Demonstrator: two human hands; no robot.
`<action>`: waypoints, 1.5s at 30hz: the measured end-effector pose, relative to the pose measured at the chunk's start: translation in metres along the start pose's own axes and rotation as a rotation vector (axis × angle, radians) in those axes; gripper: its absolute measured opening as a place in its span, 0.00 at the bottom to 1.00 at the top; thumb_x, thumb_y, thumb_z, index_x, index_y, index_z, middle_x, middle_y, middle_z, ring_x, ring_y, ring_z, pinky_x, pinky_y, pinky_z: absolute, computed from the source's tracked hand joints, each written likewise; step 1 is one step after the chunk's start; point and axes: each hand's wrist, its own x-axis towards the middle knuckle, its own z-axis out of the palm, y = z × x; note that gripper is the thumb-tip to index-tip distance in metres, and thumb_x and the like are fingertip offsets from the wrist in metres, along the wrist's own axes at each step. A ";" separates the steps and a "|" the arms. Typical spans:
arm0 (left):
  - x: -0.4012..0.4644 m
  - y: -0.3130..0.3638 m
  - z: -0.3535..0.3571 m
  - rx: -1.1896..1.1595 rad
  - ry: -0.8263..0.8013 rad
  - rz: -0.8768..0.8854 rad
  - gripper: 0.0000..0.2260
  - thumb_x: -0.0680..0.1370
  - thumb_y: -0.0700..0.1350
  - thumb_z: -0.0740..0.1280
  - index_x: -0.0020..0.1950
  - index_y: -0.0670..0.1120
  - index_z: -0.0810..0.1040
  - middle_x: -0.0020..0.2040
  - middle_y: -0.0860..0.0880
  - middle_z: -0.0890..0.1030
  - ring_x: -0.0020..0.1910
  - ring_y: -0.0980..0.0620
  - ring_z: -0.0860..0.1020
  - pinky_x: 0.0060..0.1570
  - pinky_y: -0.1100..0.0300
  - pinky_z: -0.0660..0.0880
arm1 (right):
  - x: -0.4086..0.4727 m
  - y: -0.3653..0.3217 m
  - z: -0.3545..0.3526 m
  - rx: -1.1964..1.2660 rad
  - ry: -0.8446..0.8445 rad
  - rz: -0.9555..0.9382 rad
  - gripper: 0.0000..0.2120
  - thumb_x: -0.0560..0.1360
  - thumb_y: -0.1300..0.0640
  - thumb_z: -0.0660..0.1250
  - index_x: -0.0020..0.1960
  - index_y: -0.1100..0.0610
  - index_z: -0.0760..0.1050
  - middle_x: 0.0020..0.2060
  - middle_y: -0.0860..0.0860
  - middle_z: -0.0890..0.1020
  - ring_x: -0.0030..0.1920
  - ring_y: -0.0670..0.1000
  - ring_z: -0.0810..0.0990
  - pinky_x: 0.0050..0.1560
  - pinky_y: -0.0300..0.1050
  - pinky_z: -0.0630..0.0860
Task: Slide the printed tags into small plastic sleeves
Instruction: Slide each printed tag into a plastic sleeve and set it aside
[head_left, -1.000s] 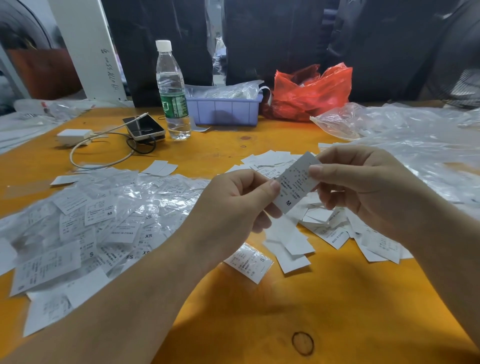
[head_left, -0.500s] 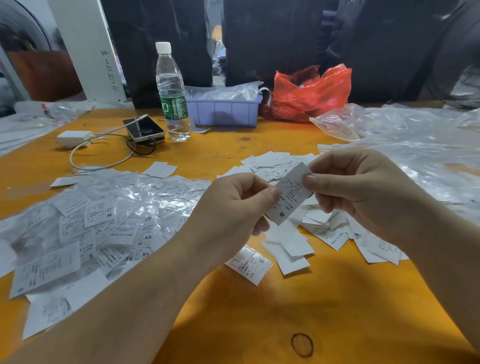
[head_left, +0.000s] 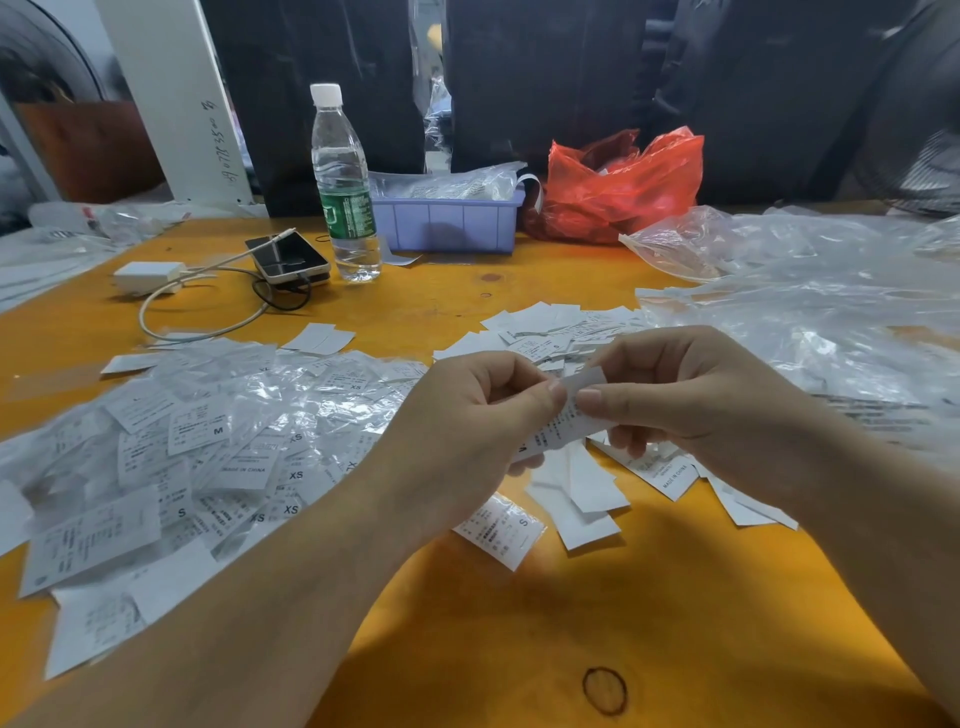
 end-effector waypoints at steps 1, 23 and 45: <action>0.000 0.000 0.000 0.006 -0.005 0.004 0.07 0.77 0.48 0.69 0.43 0.47 0.83 0.36 0.52 0.83 0.32 0.56 0.80 0.33 0.64 0.77 | 0.000 0.000 0.000 -0.013 0.005 0.003 0.16 0.66 0.56 0.71 0.47 0.67 0.81 0.37 0.62 0.81 0.32 0.51 0.76 0.31 0.37 0.74; -0.001 0.004 -0.001 0.055 0.019 0.022 0.04 0.72 0.44 0.75 0.40 0.48 0.81 0.35 0.51 0.83 0.32 0.57 0.78 0.33 0.63 0.79 | 0.001 -0.003 -0.028 -0.207 0.326 -0.148 0.07 0.76 0.60 0.69 0.40 0.55 0.82 0.36 0.53 0.84 0.30 0.47 0.77 0.34 0.41 0.79; 0.001 0.009 -0.004 -0.146 -0.042 -0.090 0.05 0.68 0.45 0.76 0.40 0.47 0.82 0.36 0.48 0.82 0.31 0.54 0.78 0.34 0.61 0.78 | -0.002 -0.006 -0.025 -0.151 0.336 -0.293 0.07 0.70 0.54 0.69 0.41 0.58 0.82 0.38 0.56 0.85 0.30 0.49 0.75 0.33 0.42 0.77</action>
